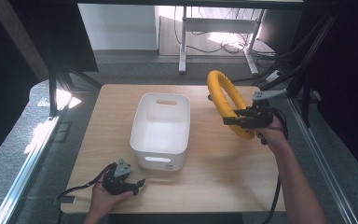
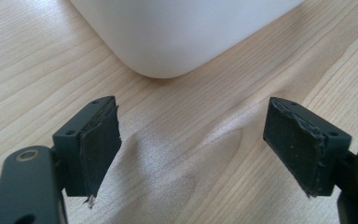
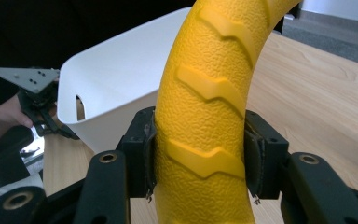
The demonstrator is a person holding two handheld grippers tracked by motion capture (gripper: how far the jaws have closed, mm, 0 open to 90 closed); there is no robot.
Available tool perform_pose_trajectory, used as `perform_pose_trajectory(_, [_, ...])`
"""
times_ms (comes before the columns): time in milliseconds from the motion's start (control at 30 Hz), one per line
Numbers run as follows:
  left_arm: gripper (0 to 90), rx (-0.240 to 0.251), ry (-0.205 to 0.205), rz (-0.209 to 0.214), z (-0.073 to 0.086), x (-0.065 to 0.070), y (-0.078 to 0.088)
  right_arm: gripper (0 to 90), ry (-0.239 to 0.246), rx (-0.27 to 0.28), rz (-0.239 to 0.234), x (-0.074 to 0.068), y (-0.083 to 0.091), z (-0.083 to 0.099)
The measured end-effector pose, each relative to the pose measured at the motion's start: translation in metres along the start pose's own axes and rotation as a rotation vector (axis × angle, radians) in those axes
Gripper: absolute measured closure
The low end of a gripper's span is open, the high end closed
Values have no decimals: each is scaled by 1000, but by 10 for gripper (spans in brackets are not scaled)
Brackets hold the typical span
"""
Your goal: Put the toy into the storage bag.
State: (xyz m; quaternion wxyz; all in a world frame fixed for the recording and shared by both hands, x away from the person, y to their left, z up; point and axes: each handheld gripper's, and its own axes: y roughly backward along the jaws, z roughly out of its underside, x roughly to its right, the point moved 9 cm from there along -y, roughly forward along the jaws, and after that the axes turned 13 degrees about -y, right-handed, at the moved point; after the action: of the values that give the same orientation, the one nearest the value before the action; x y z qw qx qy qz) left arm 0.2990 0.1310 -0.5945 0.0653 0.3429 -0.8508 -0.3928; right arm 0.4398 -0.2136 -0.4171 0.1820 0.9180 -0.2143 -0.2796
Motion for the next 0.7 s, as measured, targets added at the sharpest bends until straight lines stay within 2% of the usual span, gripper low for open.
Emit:
perform_pose_trajectory(200, [189, 5, 2, 1, 0, 0, 0, 521, 7, 31, -30, -9, 1, -6])
perform_pose_trajectory(700, [189, 5, 2, -2, 0, 0, 1, 520, 33, 79, -72, -27, 2, -21])
